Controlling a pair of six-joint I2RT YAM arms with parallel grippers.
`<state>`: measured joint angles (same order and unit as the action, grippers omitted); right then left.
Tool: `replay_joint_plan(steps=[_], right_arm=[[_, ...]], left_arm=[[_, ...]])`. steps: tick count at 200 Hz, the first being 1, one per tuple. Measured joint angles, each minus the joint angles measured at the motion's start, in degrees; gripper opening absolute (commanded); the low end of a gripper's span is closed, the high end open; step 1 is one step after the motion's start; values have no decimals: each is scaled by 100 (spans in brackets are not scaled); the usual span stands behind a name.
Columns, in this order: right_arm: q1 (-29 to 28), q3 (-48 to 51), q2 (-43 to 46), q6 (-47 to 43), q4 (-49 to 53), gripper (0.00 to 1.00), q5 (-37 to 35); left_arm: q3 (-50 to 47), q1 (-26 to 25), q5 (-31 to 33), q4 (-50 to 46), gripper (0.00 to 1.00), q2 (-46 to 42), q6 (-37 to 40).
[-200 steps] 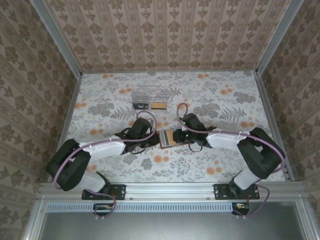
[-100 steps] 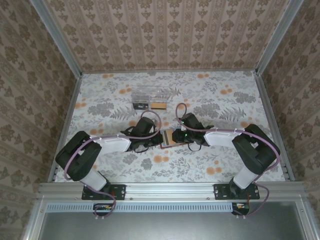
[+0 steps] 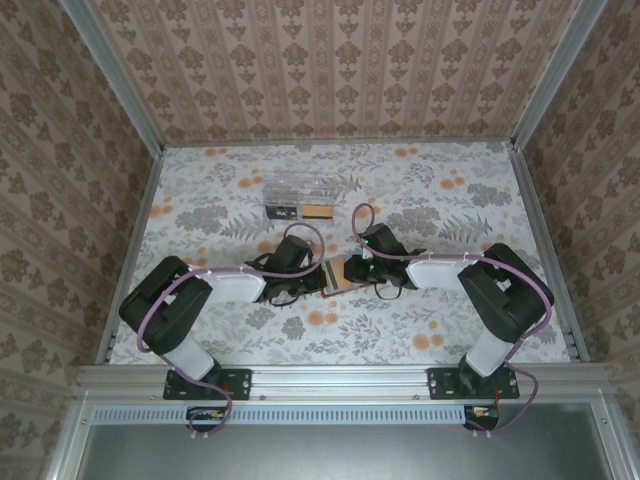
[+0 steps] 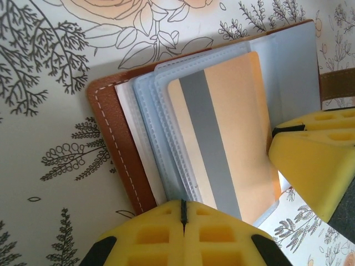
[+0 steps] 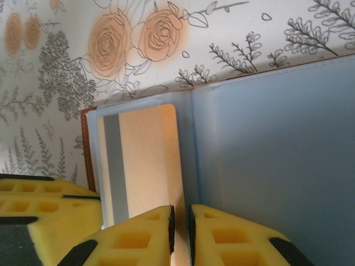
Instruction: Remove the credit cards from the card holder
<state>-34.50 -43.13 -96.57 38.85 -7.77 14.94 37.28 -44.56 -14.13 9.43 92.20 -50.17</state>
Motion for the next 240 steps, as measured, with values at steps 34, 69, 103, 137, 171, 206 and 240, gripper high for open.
replay_joint_plan(steps=[34, 69, 103, 137, 171, 206, 240], right_arm=[[61, 48, -15, 151, -227, 16, 195], [109, 61, -20, 247, -284, 1, 243], [184, 168, -26, 319, -420, 0, 348], [334, 358, -17, 350, -636, 0, 444], [632, 579, 142, 358, -710, 0, 514], [850, 704, 337, 354, -699, 0, 516], [866, 704, 365, 339, -704, 0, 595]], left_arm=[[2, -2, 0, 2, 0, 13, 0], [7, -2, 0, 2, 0, 22, 0], [13, -2, 0, 0, 0, 22, 0], [28, -2, 0, -20, 0, 24, 0], [28, -2, -2, -20, 0, 24, 0], [42, -2, -2, -57, 0, 22, 7], [153, -2, 9, -382, 13, -37, 79]])
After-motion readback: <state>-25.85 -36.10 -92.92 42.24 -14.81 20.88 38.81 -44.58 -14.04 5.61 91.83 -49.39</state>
